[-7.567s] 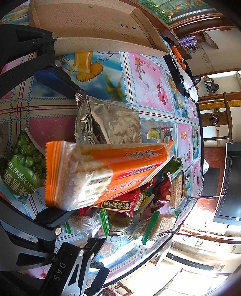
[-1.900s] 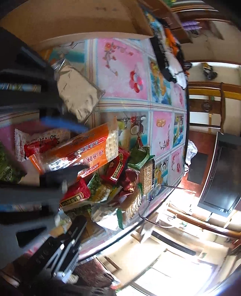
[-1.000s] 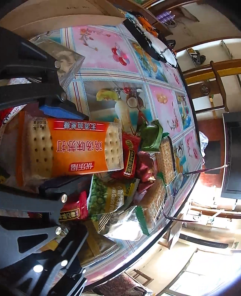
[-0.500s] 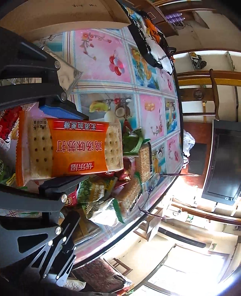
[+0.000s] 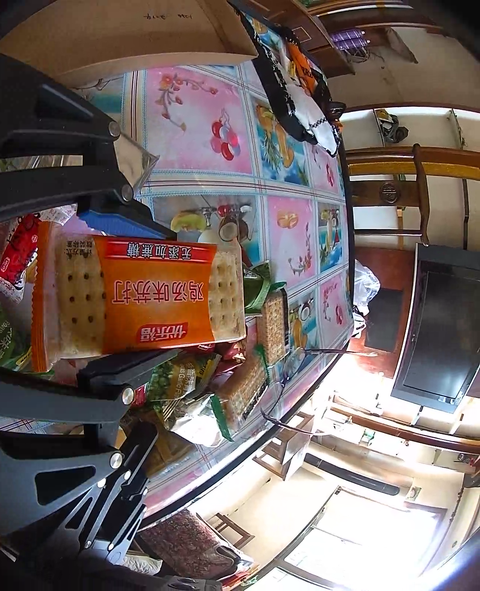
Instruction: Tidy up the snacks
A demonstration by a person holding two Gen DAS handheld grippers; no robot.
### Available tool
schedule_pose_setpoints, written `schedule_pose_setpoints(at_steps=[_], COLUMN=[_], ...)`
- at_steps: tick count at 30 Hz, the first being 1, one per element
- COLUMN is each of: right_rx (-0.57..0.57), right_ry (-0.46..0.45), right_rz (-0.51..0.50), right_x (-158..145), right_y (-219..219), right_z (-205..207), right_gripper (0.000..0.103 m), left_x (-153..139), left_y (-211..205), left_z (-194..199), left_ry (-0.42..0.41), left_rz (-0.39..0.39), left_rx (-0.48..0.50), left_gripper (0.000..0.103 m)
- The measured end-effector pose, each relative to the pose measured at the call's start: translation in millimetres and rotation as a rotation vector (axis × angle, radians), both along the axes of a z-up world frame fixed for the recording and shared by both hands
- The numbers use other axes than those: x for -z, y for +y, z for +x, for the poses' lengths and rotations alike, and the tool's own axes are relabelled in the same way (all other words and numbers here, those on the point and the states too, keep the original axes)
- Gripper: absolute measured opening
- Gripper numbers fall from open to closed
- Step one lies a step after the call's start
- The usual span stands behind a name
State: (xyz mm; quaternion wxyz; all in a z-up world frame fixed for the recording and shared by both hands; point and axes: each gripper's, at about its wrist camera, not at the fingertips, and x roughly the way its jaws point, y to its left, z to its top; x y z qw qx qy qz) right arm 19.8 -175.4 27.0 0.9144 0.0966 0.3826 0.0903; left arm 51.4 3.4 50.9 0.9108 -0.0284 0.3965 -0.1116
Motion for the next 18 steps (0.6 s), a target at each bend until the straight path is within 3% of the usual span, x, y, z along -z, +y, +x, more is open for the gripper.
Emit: schedule_pose_setpoints(at_steps=[18], right_rx=[-0.019], right_ry=[-0.03], right_rz=[0.003], right_x=[-4.7], right_y=[3.8], right_z=[-4.0], right_gripper=[0.024], left_x=[-20.2], left_y=[30.4], left_z=[-0.7], left_ry=[-0.054], left_rz=[-0.038], left_rx=[-0.062], left_gripper=[0.052])
